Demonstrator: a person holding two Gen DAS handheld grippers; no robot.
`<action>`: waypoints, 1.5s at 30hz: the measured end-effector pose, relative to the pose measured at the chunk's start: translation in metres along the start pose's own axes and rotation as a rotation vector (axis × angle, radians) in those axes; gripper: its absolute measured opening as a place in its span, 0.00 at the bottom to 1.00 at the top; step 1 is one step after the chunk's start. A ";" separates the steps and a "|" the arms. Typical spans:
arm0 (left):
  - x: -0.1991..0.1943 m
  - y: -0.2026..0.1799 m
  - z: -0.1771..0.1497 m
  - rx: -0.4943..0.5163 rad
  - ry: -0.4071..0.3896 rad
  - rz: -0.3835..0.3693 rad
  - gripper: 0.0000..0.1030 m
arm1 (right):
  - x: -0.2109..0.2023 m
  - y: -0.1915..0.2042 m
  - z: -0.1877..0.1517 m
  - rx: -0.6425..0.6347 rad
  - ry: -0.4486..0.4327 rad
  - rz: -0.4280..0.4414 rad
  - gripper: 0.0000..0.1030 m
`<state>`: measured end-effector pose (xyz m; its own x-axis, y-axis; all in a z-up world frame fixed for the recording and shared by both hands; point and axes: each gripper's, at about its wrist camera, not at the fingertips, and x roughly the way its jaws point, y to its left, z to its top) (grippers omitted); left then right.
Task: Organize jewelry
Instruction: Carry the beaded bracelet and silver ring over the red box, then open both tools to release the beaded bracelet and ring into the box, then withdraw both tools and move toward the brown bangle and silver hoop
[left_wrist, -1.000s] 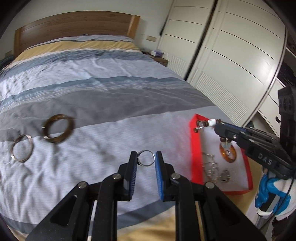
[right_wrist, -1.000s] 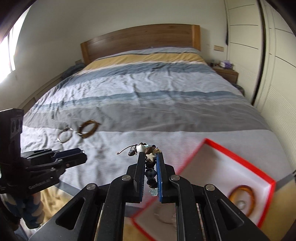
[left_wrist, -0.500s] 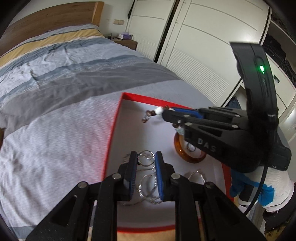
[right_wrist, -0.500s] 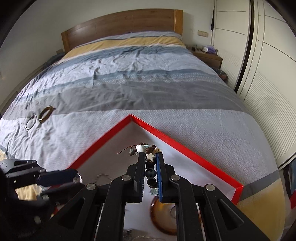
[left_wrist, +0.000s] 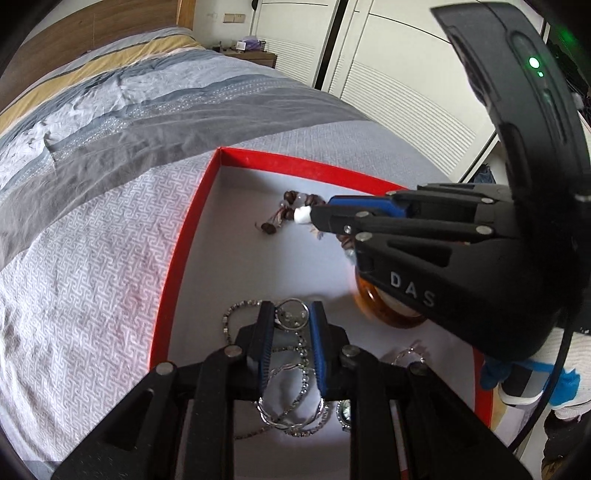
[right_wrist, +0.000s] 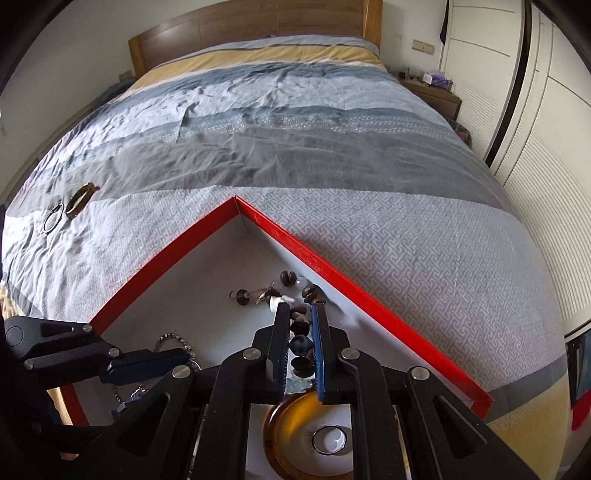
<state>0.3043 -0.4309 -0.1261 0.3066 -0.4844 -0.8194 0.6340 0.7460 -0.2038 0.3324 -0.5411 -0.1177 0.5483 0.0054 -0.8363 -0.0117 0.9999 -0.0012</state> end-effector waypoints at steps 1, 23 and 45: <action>0.000 0.001 0.000 0.002 -0.003 -0.002 0.18 | 0.001 -0.001 0.000 0.001 0.003 0.000 0.11; -0.037 0.004 -0.010 -0.011 -0.028 -0.032 0.35 | -0.070 -0.008 -0.013 0.097 -0.066 -0.030 0.32; -0.241 0.018 -0.121 -0.095 -0.198 0.161 0.35 | -0.203 0.096 -0.094 0.171 -0.131 0.057 0.38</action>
<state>0.1558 -0.2450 0.0027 0.5367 -0.4287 -0.7268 0.4994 0.8557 -0.1359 0.1415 -0.4475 0.0004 0.6551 0.0523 -0.7537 0.0903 0.9850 0.1468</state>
